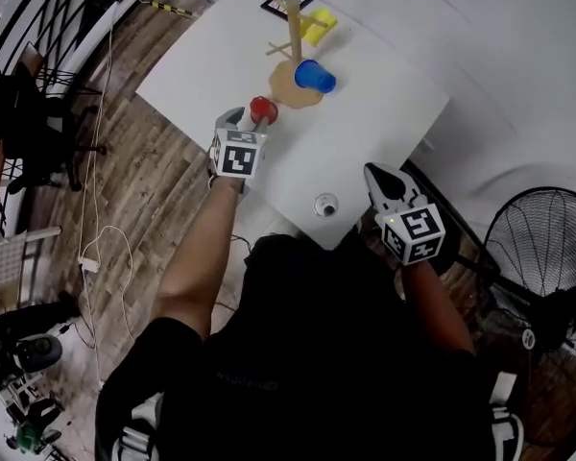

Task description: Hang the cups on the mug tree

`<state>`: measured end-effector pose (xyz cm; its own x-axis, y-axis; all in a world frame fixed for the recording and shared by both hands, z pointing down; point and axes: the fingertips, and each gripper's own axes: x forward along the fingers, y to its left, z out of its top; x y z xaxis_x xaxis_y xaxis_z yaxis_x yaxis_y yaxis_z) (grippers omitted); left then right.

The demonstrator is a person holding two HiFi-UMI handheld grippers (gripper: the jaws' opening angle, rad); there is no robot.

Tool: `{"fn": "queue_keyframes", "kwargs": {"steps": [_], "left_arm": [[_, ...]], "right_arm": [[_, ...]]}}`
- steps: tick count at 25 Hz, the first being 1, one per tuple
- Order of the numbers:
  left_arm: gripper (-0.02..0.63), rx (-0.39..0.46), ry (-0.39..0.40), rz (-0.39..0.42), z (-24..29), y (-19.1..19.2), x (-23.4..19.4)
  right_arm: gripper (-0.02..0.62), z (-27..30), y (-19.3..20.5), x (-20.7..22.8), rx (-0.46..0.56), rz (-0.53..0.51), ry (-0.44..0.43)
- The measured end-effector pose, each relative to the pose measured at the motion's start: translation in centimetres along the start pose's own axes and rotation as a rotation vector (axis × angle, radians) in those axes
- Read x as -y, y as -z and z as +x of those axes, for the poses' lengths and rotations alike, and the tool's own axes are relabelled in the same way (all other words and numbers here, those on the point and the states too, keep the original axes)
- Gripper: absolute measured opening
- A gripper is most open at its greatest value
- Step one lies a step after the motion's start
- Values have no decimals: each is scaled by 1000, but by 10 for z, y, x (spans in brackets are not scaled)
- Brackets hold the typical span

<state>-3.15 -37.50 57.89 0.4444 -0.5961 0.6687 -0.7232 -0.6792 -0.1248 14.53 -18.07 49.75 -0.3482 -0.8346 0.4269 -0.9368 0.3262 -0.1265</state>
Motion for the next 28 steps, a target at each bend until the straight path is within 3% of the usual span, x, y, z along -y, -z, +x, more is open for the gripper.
{"fn": "queue_keyframes", "kwargs": {"steps": [7, 16, 18, 28], "left_arm": [[261, -42, 40, 24, 33, 0, -4], [260, -93, 43, 24, 53, 11, -9], [231, -107, 46, 23, 52, 16, -7], [227, -57, 41, -18, 25, 11, -5]], "right_arm": [[8, -13, 13, 0, -22, 41, 57], [8, -17, 18, 5, -33, 68, 74], [8, -17, 17, 5, -33, 69, 71], [8, -12, 17, -1, -45, 35, 17]]}}
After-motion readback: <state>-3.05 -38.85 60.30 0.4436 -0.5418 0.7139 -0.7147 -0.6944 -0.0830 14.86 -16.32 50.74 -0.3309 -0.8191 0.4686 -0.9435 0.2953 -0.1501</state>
